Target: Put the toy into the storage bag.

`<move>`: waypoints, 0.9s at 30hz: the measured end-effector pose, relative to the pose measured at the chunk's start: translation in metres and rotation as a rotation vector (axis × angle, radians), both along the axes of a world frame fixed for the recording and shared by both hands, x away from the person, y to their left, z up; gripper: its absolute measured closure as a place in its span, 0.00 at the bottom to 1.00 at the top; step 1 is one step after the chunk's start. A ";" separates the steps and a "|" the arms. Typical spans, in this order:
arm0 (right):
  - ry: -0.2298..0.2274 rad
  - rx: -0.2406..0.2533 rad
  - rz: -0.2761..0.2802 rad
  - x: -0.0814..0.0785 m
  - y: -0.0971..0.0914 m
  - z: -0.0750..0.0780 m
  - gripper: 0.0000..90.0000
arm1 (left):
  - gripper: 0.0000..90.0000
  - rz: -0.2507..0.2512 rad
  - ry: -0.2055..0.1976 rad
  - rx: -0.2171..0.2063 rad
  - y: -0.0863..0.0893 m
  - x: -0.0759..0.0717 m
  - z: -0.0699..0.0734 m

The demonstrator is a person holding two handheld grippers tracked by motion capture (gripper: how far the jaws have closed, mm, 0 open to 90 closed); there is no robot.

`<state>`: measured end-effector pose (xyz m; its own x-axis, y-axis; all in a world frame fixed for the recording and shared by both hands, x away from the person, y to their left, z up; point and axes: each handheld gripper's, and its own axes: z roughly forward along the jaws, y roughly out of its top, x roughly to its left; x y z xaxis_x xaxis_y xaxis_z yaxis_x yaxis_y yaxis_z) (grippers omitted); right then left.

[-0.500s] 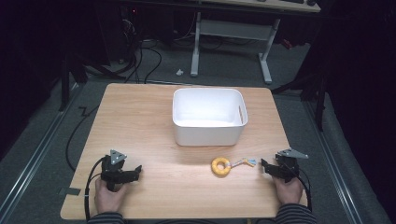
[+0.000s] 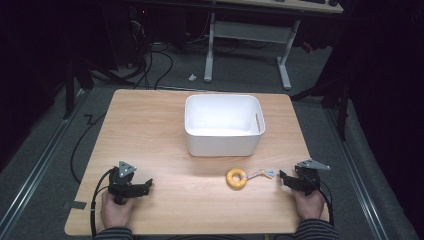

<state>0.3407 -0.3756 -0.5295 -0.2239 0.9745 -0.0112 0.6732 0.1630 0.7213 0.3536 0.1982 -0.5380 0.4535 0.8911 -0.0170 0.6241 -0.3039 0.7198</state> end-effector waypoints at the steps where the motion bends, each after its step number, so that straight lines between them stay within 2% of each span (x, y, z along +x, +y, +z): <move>1: -0.001 -0.001 0.001 0.000 0.000 0.000 0.35 | 0.10 0.000 0.000 0.000 0.000 0.000 0.000; 8: -0.001 -0.001 0.004 0.000 0.000 0.000 0.36 | 0.10 0.000 0.000 0.000 0.000 0.000 0.000; 12: -0.005 -0.001 0.021 0.000 -0.001 0.000 0.40 | 0.10 0.001 0.000 0.000 0.000 0.000 0.000; 16: -0.010 0.002 0.002 -0.001 -0.001 0.000 0.46 | 0.11 0.006 -0.002 -0.003 0.000 0.000 0.000; 24: -0.012 -0.001 -0.001 -0.004 -0.001 0.002 0.51 | 0.11 0.003 -0.003 -0.002 0.000 -0.001 0.000; 27: -0.038 0.018 -0.006 -0.009 -0.001 0.008 0.52 | 0.11 0.003 -0.003 -0.002 0.000 -0.001 0.000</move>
<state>0.3315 -0.3763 -0.5218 -0.2181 0.9759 -0.0017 0.6465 0.1458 0.7489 0.3530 0.1987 -0.5379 0.4507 0.8925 -0.0177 0.6229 -0.3002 0.7224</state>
